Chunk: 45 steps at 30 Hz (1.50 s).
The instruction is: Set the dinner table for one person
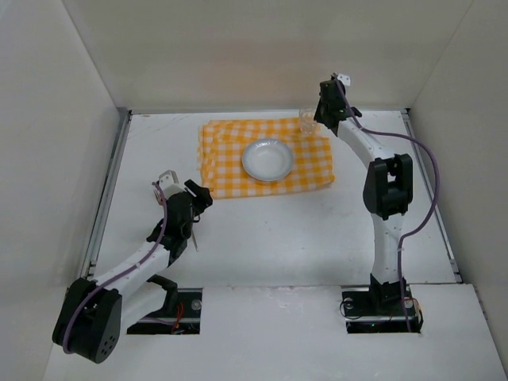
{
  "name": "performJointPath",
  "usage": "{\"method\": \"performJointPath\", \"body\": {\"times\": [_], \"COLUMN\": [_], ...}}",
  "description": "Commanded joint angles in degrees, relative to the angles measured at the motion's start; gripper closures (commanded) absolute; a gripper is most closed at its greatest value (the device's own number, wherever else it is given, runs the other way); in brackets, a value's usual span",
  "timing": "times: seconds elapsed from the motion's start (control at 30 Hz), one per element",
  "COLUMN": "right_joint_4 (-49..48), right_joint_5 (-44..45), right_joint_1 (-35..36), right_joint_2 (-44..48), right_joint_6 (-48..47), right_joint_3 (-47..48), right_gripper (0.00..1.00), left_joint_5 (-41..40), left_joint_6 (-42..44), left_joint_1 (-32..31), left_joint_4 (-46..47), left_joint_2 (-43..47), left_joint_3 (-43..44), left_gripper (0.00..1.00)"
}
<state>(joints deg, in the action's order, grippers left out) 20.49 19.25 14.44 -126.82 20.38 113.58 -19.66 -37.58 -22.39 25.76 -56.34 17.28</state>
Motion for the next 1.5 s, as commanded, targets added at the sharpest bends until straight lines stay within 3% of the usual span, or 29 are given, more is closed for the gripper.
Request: {"method": "performJointPath", "body": {"times": [0.0, 0.27, 0.33, 0.57, 0.67, 0.77, 0.93, 0.97, 1.07, 1.13, 1.23, 1.33, 1.47], "right_joint_4": [3.94, 5.44, 5.44, 3.59, 0.62, -3.6, -16.42, -19.23, -27.06, -29.97, -31.91, -32.01, -31.04], "right_joint_5": [-1.84, -3.86, -3.87, -3.51, -3.25, -3.51, -2.81, -2.81, -2.81, -2.72, -0.8, 1.67, 2.64], "right_joint_1": [-0.6, -1.03, -1.12, -1.21, -1.03, -0.95, 1.68, 2.73, 6.86, 10.72, 16.7, 21.8, 27.69], "right_joint_2": [-1.93, -5.71, -5.98, 0.07, 6.57, 15.7, 36.17, 40.47, 49.98, 54.12, 58.08, 61.77, 68.1], "right_joint_6": [0.62, 2.2, 2.21, 3.61, 3.61, 4.92, 9.05, 10.28, 14.06, 16.35, 18.46, 18.91, 17.25], "right_joint_3": [4.54, 5.6, 5.6, 3.58, -0.8, -9.74, -35.74, -41.71, -56.66, -64.5, -72.34, -76.48, -79.56], "right_gripper": [0.97, 0.94, 0.9, 0.36, 0.25, 0.22, 0.23, 0.31, 0.74, 0.9, 0.91, 0.88, 0.82], "left_joint_5": [-0.2, -0.2, -0.2, -0.73, -1.34, -3.1, -7.14, -7.93, -9.6, -11.01, -11.8, -11.89, -11.19], "left_joint_6": [-0.21, -0.21, -0.21, 0.05, 0.23, 0.4, 0.41, 0.41, 1.02, 0.67, 0.14, -1.09, -1.18], "left_joint_1": [0.29, 0.55, 0.55, 0.99, 1.25, 1.52, 1.26, 1.0, 0.38, -0.06, 0.02, 0.81, 0.99], "left_joint_4": [1.23, 1.22, 1.22, 0.43, -0.18, -2.37, -10.01, -11.85, -18.35, -22.49, -26.89, -30.5, -31.21], "left_joint_2": [-0.09, 0.18, -0.18, 0.26, 0.35, 0.09, 0.43, 1.05, 3.24, 5.09, 6.5, 5.81, 1.42], "left_joint_3": [1.53, 1.44, 1.53, 1.62, 1.88, 2.76, 5.92, 6.62, 8.64, 8.56, 7.69, 7.07, 7.07], "left_gripper": [0.44, 0.44, 0.44, 0.44, 0.45, 0.47, 0.57, 0.61, 0.86, 0.89, 0.86, 0.72, 0.71]}}
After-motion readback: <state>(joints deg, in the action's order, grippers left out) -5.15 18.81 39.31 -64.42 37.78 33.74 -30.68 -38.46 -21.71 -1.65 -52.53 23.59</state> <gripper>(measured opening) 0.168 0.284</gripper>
